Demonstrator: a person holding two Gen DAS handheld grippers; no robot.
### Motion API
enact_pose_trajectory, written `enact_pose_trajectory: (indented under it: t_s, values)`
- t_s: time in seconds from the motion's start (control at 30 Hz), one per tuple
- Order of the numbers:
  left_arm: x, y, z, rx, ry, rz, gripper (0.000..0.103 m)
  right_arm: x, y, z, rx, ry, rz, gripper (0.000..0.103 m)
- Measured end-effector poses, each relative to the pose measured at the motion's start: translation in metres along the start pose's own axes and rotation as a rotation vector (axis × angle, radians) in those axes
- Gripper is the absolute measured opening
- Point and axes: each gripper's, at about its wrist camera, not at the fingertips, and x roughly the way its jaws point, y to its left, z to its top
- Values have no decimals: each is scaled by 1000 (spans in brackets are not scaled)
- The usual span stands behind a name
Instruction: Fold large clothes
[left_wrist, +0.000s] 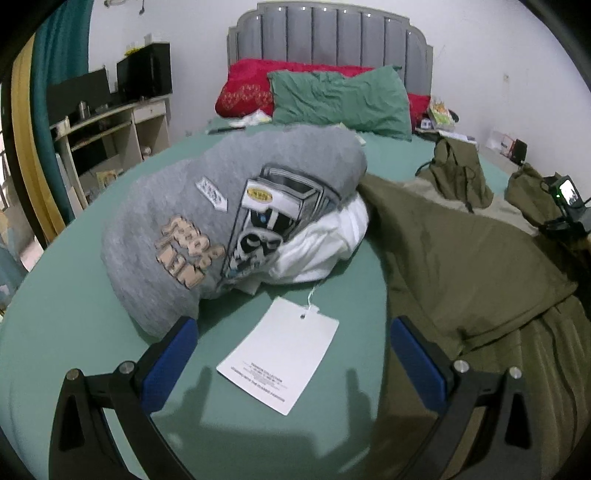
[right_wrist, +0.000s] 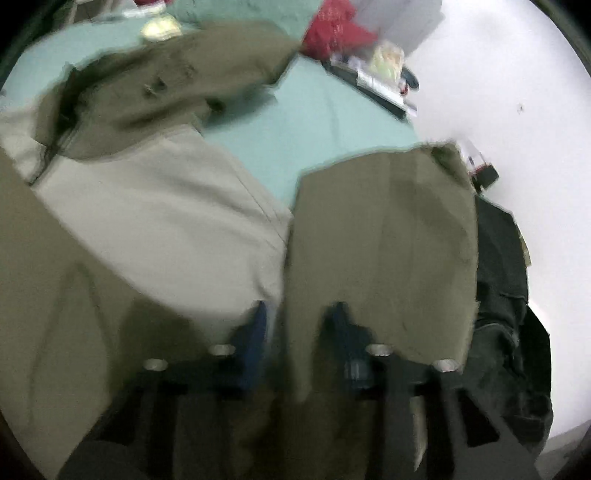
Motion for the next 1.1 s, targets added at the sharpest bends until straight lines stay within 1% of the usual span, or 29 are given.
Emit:
enact_pose_trajectory:
  t_s: [0.03, 0.07, 0.1, 0.13, 0.2, 0.27, 0.3, 0.33, 0.37, 0.4, 0.43, 0.47, 0.5, 0.53, 0.57, 0.6, 0.63, 0.67, 0.7, 0.77, 0.8, 0.83, 0.9, 0.93, 1.0, 1.03, 1.1]
  values:
    - [2, 1, -1, -9, 13, -12, 103, 3, -7, -3, 14, -13, 22, 1]
    - [3, 3, -3, -20, 22, -24, 103, 0, -12, -5, 21, -43, 17, 1]
    - [3, 2, -4, -23, 25, -27, 103, -11, -20, -8, 31, -92, 5, 1]
    - [2, 2, -3, -24, 26, -30, 103, -23, -27, -10, 53, -126, 14, 1]
    - [-6, 0, -1, -23, 4, -35, 103, -52, -42, -13, 109, -168, 83, 1]
    - [-15, -4, 1, -8, -31, -35, 103, -96, -53, -14, 149, -248, 148, 1]
    - [-19, -7, 1, 0, -43, -33, 103, -120, -56, -19, 166, -298, 214, 1]
    - [-23, -10, 2, 7, -54, -35, 103, -147, -56, -26, 162, -363, 310, 1]
    - [-28, -13, 4, 12, -64, -44, 103, -169, -53, -34, 138, -405, 380, 1]
    - [-35, -15, 5, 15, -74, -61, 103, -187, -46, -43, 99, -425, 463, 1]
    - [-40, -17, 7, 17, -83, -72, 103, -197, -32, -54, 45, -391, 574, 3]
    - [-46, -19, 8, 18, -87, -82, 103, -199, -13, -63, -15, -303, 674, 4]
    - [-49, -20, 9, 17, -85, -88, 103, -198, 4, -70, -61, -232, 713, 16]
    - [-51, -21, 9, 12, -83, -94, 103, -198, 27, -81, -141, -155, 718, 29]
    - [-52, -20, 8, 0, -79, -103, 103, -200, 42, -90, -199, -135, 696, 69]
    - [-52, -19, 7, -15, -70, -114, 103, -203, 52, -96, -238, -140, 693, 79]
    - [-51, -17, 6, -25, -60, -123, 103, -207, 55, -96, -244, -152, 725, 79]
    - [-49, -16, 5, -32, -50, -130, 103, -206, 54, -92, -212, -165, 741, 79]
    - [-47, -15, 4, -34, -42, -132, 103, -205, 45, -85, -173, -176, 739, 79]
    - [-43, -13, 2, -38, -32, -128, 103, -195, 24, -59, -50, -219, 686, 79]
    - [-40, -13, 1, -41, -26, -130, 103, -189, 22, -51, -11, -228, 649, 80]
    - [-37, -13, 1, -41, -21, -129, 103, -181, 19, -33, 32, -228, 594, 80]
    - [-31, -13, -1, -38, -15, -119, 103, -163, 20, -2, 116, -226, 519, 80]
    - [-29, -13, -1, -37, -13, -118, 103, -152, 28, 14, 167, -224, 517, 80]
    - [-23, -13, -1, -36, -4, -109, 103, -126, 45, 46, 223, -189, 534, 80]
    - [-21, -13, 0, -37, -2, -108, 103, -107, 59, 61, 232, -155, 515, 80]
    - [-19, -11, 2, -43, 2, -110, 103, -79, 91, 84, 218, -83, 436, 80]
